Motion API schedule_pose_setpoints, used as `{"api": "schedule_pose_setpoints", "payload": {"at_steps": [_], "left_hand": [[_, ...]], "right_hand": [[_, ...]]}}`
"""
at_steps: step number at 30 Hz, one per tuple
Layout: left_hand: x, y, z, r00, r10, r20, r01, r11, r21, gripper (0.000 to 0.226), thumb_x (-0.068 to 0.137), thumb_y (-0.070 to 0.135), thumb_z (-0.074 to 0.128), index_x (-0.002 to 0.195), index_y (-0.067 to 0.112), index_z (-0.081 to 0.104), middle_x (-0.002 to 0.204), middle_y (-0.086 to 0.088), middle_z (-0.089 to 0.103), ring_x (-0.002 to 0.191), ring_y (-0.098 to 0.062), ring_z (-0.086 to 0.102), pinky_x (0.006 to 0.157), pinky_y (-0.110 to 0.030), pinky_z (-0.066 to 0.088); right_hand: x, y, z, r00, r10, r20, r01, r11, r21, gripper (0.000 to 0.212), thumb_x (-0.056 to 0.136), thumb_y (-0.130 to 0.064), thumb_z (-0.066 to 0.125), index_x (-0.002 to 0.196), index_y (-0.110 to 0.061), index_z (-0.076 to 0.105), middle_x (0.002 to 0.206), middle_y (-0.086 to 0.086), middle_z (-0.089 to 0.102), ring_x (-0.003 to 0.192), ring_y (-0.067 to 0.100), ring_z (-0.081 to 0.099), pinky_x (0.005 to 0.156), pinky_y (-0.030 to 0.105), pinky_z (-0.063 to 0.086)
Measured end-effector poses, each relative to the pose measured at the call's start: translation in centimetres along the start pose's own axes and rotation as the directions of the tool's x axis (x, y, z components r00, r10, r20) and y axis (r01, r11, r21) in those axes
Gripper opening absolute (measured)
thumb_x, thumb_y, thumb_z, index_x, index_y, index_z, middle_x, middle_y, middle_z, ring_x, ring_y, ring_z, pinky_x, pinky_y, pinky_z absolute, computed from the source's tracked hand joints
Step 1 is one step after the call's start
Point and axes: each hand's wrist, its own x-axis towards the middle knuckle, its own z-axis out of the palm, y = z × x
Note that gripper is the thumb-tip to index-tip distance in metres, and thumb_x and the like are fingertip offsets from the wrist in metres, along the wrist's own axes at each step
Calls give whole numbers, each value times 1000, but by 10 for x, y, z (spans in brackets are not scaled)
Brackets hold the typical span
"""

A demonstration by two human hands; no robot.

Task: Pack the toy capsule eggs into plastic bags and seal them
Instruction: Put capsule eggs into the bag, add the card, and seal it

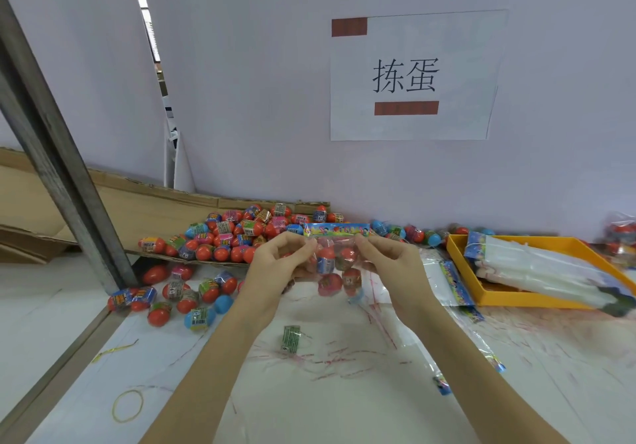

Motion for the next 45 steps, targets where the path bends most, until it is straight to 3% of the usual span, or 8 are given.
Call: {"api": "schedule_pose_setpoints", "payload": {"at_steps": [9,13,17,20,27,30,39,45], "left_hand": [[8,-2,1,993,-105,-61,91,976,-199,8,102,4,57,102,-2,63,90,-24,74,79,-39,75,71,-48,65],[6,-4,-2,995,-99,-26,100,994,37,52,91,57,70,108,8,73,104,-16,75,98,-37,72,97,-56,55],[1,-4,2,996,32,-83,-21,992,125,47,91,55,71,87,8,74,78,-14,66,71,-26,59,80,-51,56],[0,-6,4,968,210,-137,-173,955,239,31,98,44,69,80,19,75,68,-8,66,64,-13,57,65,-28,51],[1,-12,4,793,560,-239,-388,767,511,36,99,40,65,72,17,64,54,9,48,52,-8,44,53,-18,36],[0,-14,4,784,590,-193,-418,732,538,37,103,45,54,81,17,65,56,5,49,49,-17,44,48,-30,36],[0,-13,9,756,631,-172,-433,680,592,26,107,34,51,89,19,62,66,25,59,52,0,54,48,-11,36],[0,-7,3,737,600,-310,-368,742,560,33,109,38,44,78,29,48,57,8,44,51,-11,42,49,-30,35]], "right_hand": [[-2,-6,4,992,92,92,-88,995,-49,32,92,-31,76,118,-13,74,102,8,80,99,30,75,95,42,60],[-3,-9,2,978,129,161,-122,991,-55,49,80,-46,75,112,-9,75,103,8,79,101,26,74,84,32,59],[-4,-5,5,966,153,209,-132,985,-111,55,90,-55,61,110,-5,75,99,9,79,93,20,75,86,30,58],[-4,-4,8,977,152,153,-139,986,-94,51,96,-54,53,109,-11,77,94,8,79,83,15,74,82,27,57],[-5,-2,12,998,38,45,-36,998,-43,37,109,-34,45,111,-20,79,95,9,79,91,18,74,87,33,59],[-6,-3,16,993,71,91,-66,996,-56,37,109,-33,44,115,-18,78,100,7,79,95,18,74,83,29,59],[-5,-4,17,990,136,45,-135,990,-27,28,102,-28,59,107,-9,79,93,6,80,89,20,75,77,27,61],[-6,-1,9,888,196,416,-269,955,124,42,100,-41,65,129,-10,66,116,18,75,107,37,74,91,49,61]]}}
